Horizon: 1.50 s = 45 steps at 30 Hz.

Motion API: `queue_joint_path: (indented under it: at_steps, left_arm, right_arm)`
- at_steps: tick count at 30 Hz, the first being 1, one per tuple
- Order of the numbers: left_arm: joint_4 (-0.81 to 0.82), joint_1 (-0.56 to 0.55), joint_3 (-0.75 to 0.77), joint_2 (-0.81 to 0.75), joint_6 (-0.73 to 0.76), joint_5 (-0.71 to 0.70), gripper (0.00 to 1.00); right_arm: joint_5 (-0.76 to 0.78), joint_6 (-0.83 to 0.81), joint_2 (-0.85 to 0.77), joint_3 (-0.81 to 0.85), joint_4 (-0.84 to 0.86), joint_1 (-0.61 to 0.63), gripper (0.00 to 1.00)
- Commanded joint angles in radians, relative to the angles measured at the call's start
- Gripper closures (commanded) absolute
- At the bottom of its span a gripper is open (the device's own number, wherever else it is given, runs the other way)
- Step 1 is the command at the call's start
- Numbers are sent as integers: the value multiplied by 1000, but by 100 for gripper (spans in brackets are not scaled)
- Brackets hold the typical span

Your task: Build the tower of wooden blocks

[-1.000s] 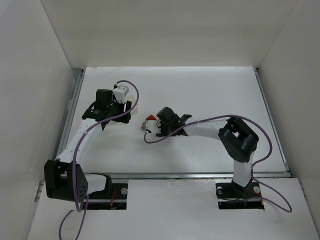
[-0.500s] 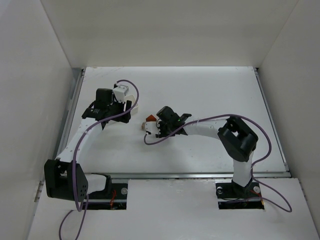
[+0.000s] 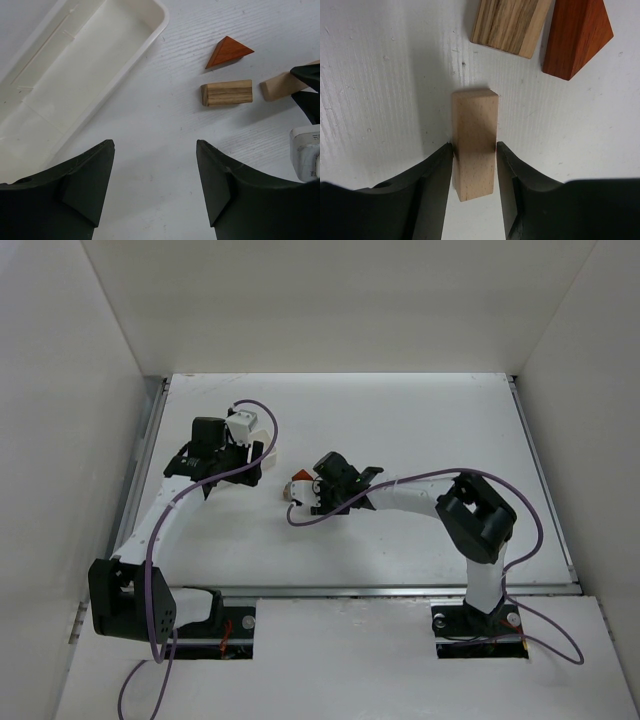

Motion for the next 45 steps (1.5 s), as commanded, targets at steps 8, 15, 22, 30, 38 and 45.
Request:
queue_joint_path:
  at_steps: [8,15,22,30,38,45]
  left_arm:
    - [-3,3,33,-40,10,-5,36]
    - [-3,3,33,-50,10,-14,36]
    - [-12,3,33,-50,10,-14,35]
    - [-12,3,33,-59,19,-14,35]
    - [-12,3,43,-77,10,-14,34]
    - [-1,98,99,-74,-45,-47,33]
  right_arm:
    - [-34,57,27,9,-79,1,49]
    - [-34,85,18,29,-79,1,49]
    - [-7,94,39,38,-69,1,49]
    - [44,140,-48,72,-40,1,0]
    - [-13,163,-131,115,-51,10,0]
    - [-187,186,-192,185,-51,11,0]
